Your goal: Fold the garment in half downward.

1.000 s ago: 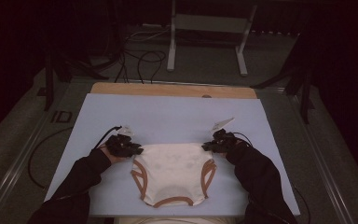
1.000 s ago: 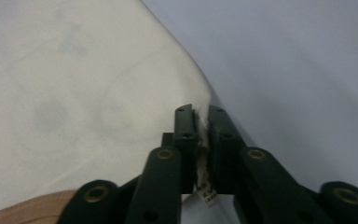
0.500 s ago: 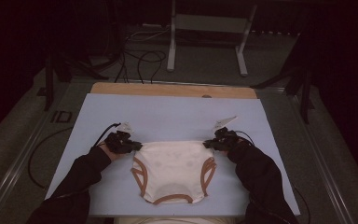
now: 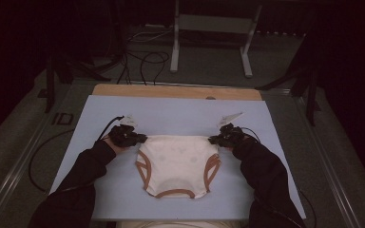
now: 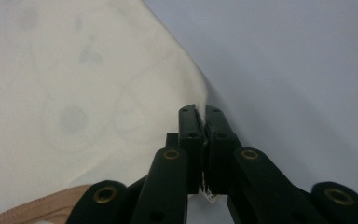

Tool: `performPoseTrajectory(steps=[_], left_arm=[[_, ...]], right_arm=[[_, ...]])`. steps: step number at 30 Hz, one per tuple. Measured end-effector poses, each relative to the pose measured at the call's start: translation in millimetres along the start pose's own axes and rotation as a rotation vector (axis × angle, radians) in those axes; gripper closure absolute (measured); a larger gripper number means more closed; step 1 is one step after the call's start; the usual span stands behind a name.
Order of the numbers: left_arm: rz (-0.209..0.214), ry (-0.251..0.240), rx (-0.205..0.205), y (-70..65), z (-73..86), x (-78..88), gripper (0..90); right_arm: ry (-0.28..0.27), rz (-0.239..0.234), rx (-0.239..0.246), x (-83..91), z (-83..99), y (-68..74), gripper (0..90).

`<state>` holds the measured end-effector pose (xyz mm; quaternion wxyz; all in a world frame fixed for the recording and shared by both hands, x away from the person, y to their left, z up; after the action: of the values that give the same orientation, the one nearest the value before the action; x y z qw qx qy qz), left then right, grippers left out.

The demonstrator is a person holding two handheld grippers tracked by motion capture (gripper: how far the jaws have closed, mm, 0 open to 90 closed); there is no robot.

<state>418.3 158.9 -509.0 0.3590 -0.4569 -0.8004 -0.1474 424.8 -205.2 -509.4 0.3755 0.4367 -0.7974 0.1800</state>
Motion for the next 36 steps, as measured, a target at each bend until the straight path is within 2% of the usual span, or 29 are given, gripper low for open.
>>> performPoseTrajectory(steps=[2,5,15,22,27,36], left_arm=[[0.0,0.003,-0.01,2.8,-2.8,-0.4,86.1],[-0.01,-0.003,-0.015,7.9,-6.3,-1.6,86.0],[-0.028,-0.027,0.014,24.6,-14.2,-5.7,86.0],[-0.03,-0.035,0.017,32.8,-17.4,-10.4,86.1],[-0.034,-0.047,0.035,37.8,-17.3,-14.8,86.0],[-0.049,-0.026,0.046,42.5,-18.8,-23.5,86.1]], right_arm=[[-0.004,0.004,0.01,-0.5,-2.6,-3.2,87.9],[-0.003,0.023,-0.001,-1.6,-6.2,-6.9,87.9],[-0.019,0.063,-0.029,-6.7,-17.8,-18.6,87.9],[-0.021,0.072,-0.048,-11.7,-21.1,-26.8,87.9],[-0.026,0.08,-0.068,-14.8,-21.8,-32.9,87.9],[-0.018,0.092,-0.086,-22.5,-21.1,-39.1,87.9]])
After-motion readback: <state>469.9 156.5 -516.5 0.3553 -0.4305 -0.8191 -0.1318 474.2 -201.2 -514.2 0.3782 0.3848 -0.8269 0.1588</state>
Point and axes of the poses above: each handheld gripper's, and its own axes: x roughly backward along the jaws, z roughly out of its underside, y roughly to its left, the point moved 3 cm from there along -x, roughly forward along the jaws, and after that the axes turned 1 degree about z, right-handed, at the moved point
